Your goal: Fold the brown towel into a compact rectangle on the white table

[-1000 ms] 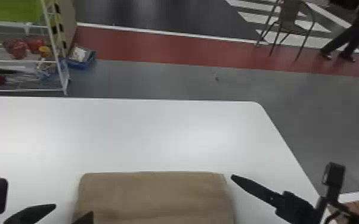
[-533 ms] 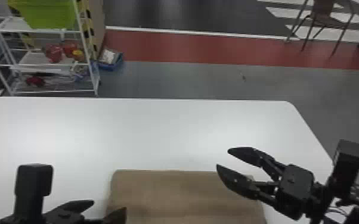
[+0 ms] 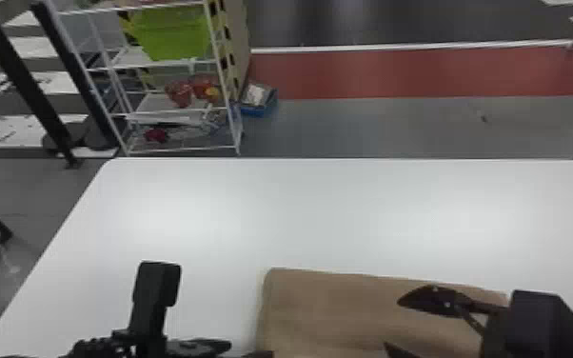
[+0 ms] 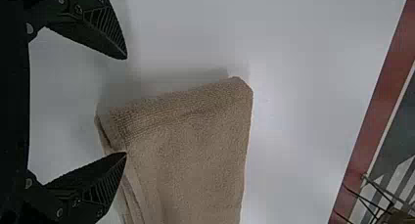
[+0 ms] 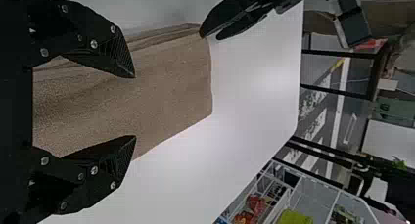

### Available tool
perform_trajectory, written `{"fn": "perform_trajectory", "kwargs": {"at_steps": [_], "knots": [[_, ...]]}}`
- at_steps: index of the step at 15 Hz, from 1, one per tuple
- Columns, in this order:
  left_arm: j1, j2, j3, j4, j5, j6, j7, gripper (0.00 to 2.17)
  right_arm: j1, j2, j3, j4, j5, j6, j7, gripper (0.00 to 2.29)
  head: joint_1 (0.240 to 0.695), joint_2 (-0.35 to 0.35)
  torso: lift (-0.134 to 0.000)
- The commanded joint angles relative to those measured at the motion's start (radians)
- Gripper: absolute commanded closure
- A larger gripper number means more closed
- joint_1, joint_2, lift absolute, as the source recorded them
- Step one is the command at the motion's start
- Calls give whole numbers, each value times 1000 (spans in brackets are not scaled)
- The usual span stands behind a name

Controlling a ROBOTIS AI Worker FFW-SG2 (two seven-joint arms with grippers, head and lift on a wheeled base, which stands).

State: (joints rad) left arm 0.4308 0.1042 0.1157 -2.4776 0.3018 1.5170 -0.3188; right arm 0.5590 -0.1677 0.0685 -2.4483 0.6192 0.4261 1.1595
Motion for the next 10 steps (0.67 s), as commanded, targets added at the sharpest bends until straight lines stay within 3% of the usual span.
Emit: {"fn": "perform_trajectory", "kwargs": {"at_steps": [1,4,10], "knots": [[-14,-3,-8,3,-1,19,1,272,-18,-35,65,9,125,46,0,532,695,116,-122],[-26,-4,-19,11,-7,19,6,329,-76,-84,180,26,251,175,12,620,695,99,-122],[-27,-6,-18,5,-3,19,9,329,-128,-93,269,77,298,214,85,620,695,121,-122]]}}
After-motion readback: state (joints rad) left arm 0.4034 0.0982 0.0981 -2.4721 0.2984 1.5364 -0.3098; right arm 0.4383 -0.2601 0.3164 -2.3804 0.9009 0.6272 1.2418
